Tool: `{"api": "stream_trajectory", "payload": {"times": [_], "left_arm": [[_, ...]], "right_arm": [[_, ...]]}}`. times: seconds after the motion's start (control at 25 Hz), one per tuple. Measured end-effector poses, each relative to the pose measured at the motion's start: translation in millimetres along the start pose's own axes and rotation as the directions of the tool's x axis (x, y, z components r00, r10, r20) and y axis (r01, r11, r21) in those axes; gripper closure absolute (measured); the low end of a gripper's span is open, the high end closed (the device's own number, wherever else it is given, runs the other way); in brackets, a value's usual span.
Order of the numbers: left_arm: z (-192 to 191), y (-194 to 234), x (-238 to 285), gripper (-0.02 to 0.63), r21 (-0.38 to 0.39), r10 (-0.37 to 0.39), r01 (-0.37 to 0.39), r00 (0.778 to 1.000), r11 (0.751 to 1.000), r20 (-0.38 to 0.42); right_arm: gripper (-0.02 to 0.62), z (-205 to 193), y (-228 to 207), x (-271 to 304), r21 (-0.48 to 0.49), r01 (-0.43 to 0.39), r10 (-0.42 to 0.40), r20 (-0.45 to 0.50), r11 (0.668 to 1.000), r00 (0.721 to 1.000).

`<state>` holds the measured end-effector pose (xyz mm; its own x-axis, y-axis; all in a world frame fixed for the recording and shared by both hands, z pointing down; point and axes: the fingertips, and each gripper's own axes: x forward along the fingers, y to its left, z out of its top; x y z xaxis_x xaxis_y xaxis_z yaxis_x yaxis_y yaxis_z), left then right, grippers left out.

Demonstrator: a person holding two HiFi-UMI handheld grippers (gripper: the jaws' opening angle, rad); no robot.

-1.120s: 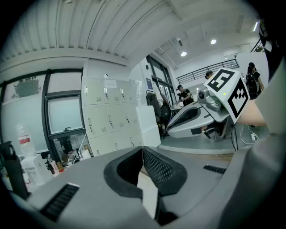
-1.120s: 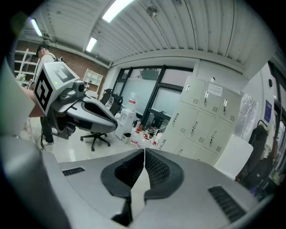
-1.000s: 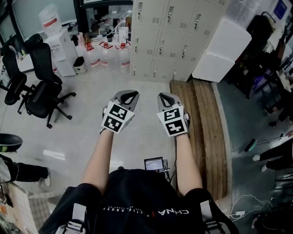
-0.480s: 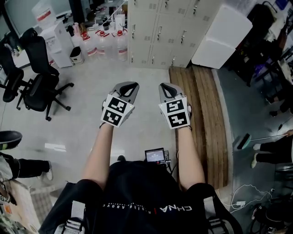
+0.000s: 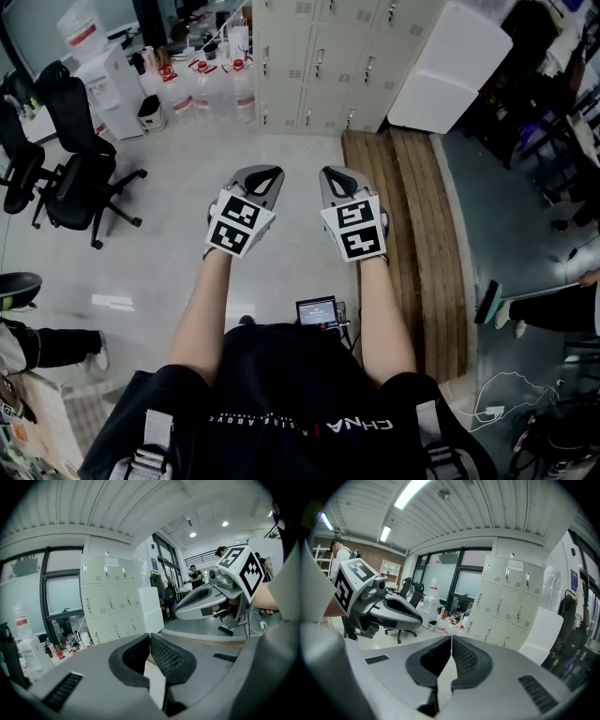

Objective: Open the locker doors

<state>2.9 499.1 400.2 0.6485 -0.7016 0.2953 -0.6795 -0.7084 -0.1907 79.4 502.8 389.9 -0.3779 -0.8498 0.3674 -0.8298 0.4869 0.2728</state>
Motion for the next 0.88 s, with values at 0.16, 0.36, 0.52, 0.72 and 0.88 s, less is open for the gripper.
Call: {"api": "stream_trajectory", "payload": {"times": [0.16, 0.36, 0.52, 0.72, 0.88], "left_arm": [[1, -6, 9, 0.586, 0.001, -0.003, 0.003, 1.000, 1.000, -0.002], [5, -16, 22, 0.586, -0.006, -0.011, 0.011, 1.000, 1.000, -0.005], [9, -23, 33, 0.586, -0.016, 0.005, -0.005, 1.000, 1.000, -0.007], [6, -28, 38, 0.586, -0.035, 0.050, -0.050, 0.999, 0.998, -0.016], [0, -20, 39, 0.586, -0.051, 0.092, -0.094, 0.995, 0.994, -0.027]], "right_arm": [[0.563, -9, -10, -2, 0.001, 0.006, -0.006, -0.010, 1.000, 1.000], [0.563, -13, -23, -3, 0.003, -0.006, 0.006, 0.008, 1.000, 1.000], [0.563, -24, -36, -3, -0.003, -0.026, 0.026, 0.008, 1.000, 1.000], [0.563, -33, -44, -6, 0.001, -0.067, 0.067, 0.021, 0.998, 0.998], [0.563, -42, -52, 2, 0.002, -0.086, 0.086, 0.025, 0.996, 0.996]]}}
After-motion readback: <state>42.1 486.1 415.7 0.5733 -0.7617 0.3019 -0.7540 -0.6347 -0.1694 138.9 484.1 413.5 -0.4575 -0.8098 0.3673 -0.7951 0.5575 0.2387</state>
